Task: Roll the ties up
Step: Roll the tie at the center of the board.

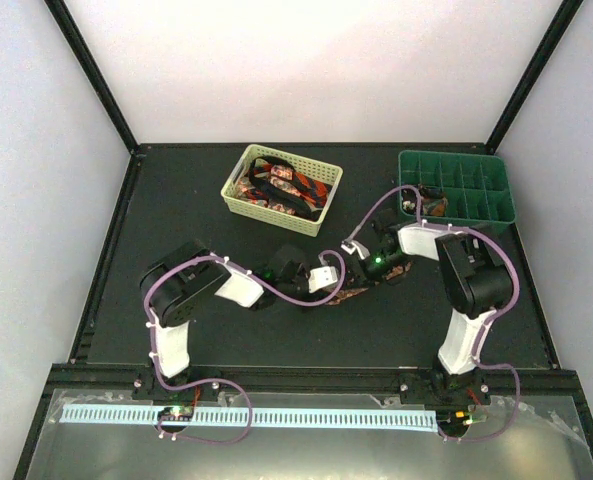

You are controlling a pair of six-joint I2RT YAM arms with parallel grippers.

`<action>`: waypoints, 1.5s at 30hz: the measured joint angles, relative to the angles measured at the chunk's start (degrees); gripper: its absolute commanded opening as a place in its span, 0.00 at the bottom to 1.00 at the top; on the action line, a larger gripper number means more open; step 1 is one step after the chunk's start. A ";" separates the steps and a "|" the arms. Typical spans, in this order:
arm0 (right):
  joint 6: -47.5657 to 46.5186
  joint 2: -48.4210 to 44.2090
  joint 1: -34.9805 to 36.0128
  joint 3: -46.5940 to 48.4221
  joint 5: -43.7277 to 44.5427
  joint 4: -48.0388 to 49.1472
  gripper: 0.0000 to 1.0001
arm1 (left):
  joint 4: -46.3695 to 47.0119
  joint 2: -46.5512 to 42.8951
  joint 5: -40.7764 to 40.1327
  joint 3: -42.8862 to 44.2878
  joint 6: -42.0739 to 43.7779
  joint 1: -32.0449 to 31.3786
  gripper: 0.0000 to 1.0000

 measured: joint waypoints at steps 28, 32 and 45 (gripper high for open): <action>-0.55 0.11 -3.96 1.62 8.57 -4.50 0.22 | -3.41 -3.85 3.85 -3.08 1.81 3.78 0.35; -0.11 -0.15 -3.91 1.20 8.39 -4.63 0.22 | -1.25 -4.87 5.03 -5.07 0.44 4.15 0.39; -0.13 -0.15 -3.91 1.20 8.41 -4.61 0.23 | -2.29 -5.44 1.86 -4.44 -1.49 4.17 0.39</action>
